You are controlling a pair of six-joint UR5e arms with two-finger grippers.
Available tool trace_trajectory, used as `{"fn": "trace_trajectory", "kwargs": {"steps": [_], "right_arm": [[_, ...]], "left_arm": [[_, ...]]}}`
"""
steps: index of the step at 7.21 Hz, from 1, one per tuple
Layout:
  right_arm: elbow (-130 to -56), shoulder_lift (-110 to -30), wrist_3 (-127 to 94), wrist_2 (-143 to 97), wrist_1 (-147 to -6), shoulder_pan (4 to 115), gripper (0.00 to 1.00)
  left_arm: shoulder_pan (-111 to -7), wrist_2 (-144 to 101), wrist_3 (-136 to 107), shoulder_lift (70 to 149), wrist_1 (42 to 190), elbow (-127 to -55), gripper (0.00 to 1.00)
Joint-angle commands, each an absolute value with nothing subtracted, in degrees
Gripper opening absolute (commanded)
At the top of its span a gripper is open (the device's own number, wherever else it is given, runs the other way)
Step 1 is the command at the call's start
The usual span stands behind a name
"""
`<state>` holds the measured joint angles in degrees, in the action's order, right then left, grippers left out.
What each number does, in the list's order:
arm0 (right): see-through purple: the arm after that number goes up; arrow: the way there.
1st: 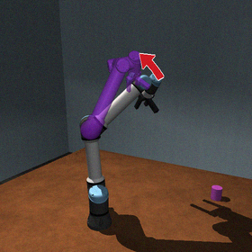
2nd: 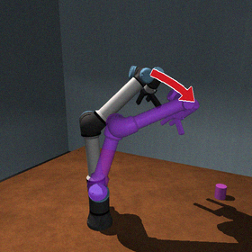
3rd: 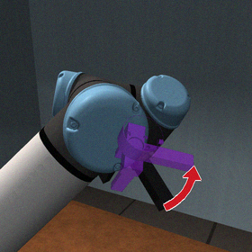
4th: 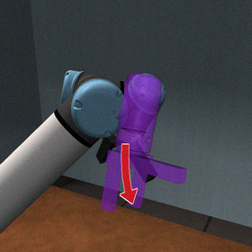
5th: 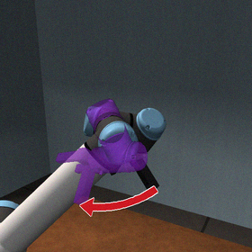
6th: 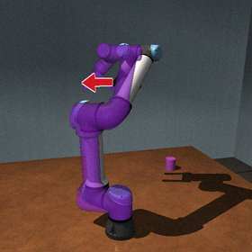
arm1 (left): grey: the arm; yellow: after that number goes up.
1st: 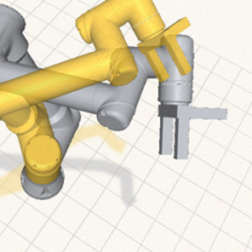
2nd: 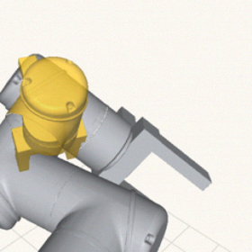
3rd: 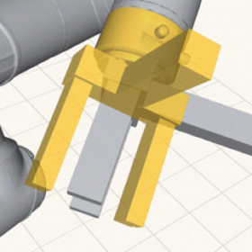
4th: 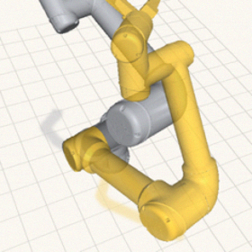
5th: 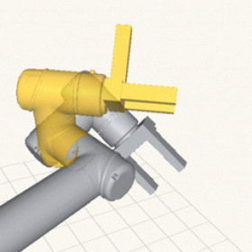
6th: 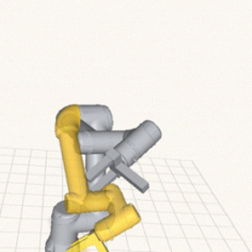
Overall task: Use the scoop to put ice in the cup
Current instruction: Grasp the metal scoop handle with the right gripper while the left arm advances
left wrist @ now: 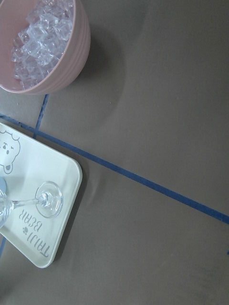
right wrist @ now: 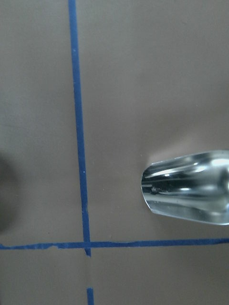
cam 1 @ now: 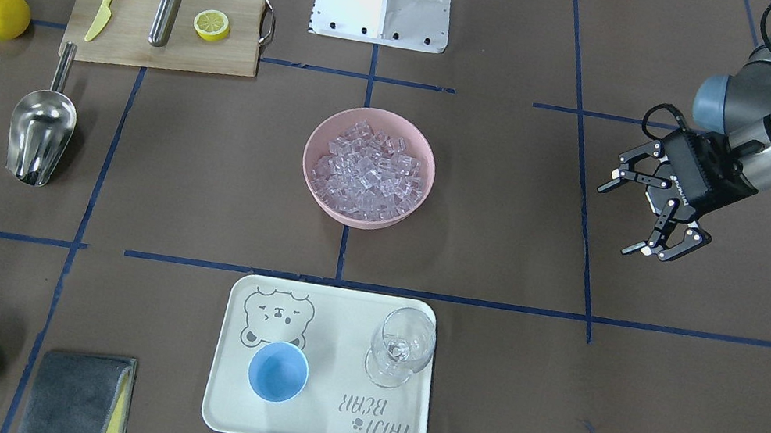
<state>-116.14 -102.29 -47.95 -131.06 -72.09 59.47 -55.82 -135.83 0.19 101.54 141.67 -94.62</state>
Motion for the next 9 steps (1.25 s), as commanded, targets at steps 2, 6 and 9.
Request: {"fn": "trace_trajectory", "kwargs": {"steps": [2,6,9], "right_arm": [[-116.46,-107.48,-63.10,-119.25,-60.62,42.44,1.00],[-109.43,-104.86,-66.53,-114.08,-53.61,36.75,1.00],[-108.63,-104.33,-66.53,-114.08,-53.79,36.13,0.80]], "left_arm": [[-55.63,-135.79,0.17,101.60,141.68,-94.66,1.00],[-55.63,-135.79,0.26,101.87,141.59,-94.04,1.00],[-55.55,-135.79,0.26,101.87,141.68,-93.96,1.00]]}}
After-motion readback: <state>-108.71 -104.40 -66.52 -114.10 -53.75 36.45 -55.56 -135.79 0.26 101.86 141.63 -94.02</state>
